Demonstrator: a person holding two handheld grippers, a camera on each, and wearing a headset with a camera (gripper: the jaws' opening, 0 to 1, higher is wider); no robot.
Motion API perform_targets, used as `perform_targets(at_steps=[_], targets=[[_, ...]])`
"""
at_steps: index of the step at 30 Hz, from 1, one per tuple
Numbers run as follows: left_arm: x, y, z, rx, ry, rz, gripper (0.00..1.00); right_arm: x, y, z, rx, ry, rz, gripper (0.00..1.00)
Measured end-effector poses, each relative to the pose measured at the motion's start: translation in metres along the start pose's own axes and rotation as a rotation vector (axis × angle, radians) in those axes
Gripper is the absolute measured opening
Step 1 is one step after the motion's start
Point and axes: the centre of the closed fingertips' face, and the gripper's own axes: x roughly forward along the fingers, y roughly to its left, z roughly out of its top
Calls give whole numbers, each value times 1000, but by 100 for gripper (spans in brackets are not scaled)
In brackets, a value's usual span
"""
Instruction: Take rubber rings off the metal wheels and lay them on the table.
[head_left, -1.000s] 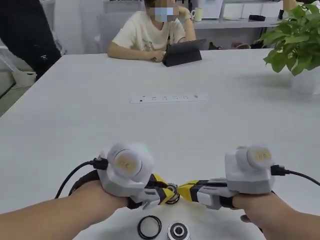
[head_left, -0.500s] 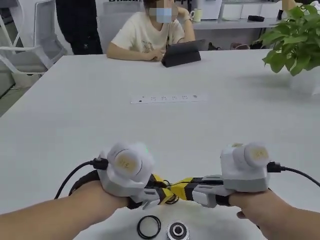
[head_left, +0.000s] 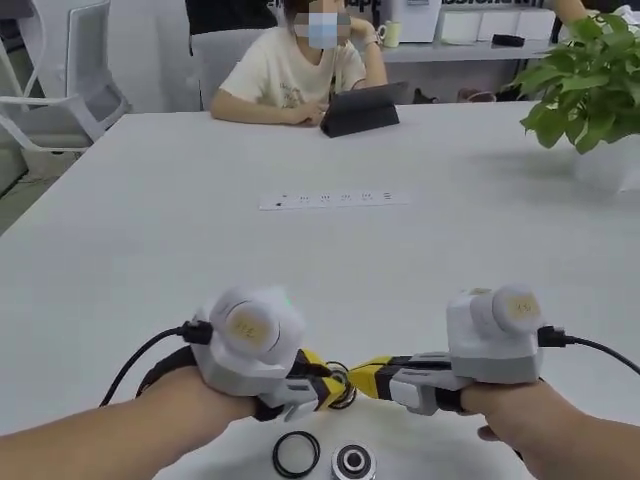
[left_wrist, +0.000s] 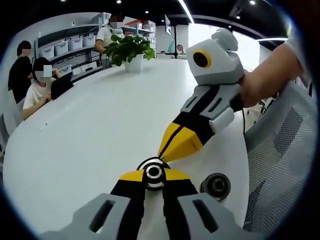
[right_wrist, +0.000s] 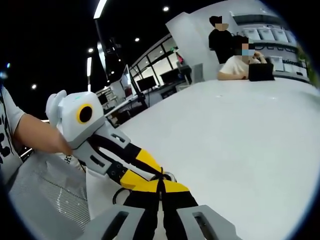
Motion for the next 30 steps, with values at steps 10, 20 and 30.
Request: perform_targets(at_steps=[10, 20, 30], targets=[[-2, 0, 0, 19, 4, -17, 12, 2, 0, 1, 8, 2, -3, 0], [-8, 3, 6, -7, -23, -14, 26, -1, -1, 2, 17, -7, -6, 0], [-26, -4, 12, 3, -51, -26, 30, -3, 7, 6, 20, -14, 10, 0]])
